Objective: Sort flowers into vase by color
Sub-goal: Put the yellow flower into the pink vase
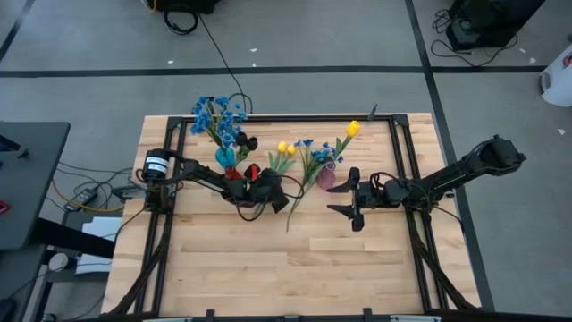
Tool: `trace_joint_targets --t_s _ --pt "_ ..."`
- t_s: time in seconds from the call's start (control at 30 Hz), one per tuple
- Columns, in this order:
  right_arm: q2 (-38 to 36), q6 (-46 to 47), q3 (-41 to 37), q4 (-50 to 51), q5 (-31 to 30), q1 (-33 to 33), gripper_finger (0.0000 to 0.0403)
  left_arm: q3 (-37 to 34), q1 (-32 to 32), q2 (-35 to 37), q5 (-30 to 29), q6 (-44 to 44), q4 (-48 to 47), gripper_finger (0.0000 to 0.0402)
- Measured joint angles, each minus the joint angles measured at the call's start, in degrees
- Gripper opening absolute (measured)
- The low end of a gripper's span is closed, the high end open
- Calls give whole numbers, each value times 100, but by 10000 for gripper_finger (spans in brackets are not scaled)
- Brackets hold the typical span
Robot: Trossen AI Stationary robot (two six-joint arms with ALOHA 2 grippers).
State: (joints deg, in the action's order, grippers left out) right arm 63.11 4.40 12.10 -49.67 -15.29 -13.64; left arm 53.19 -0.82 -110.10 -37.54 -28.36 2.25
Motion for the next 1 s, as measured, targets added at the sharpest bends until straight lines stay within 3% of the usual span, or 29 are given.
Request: trace_joint_targets --t_s 0.23,0.53,0.83,1.0 --pt "0 -6 0 -5 -2 -5 244 7 -2 -9 91 93 -10 140" --pt "0 -7 0 -49 0 -12 244 14 7 9 815 265 -11 12" --pt "0 -9 0 -59 -2 -12 244 -28 -115 394 1010 285 -307 4" --pt "0 -52 0 -35 -1 -12 244 -24 -364 894 411 287 -559 3"
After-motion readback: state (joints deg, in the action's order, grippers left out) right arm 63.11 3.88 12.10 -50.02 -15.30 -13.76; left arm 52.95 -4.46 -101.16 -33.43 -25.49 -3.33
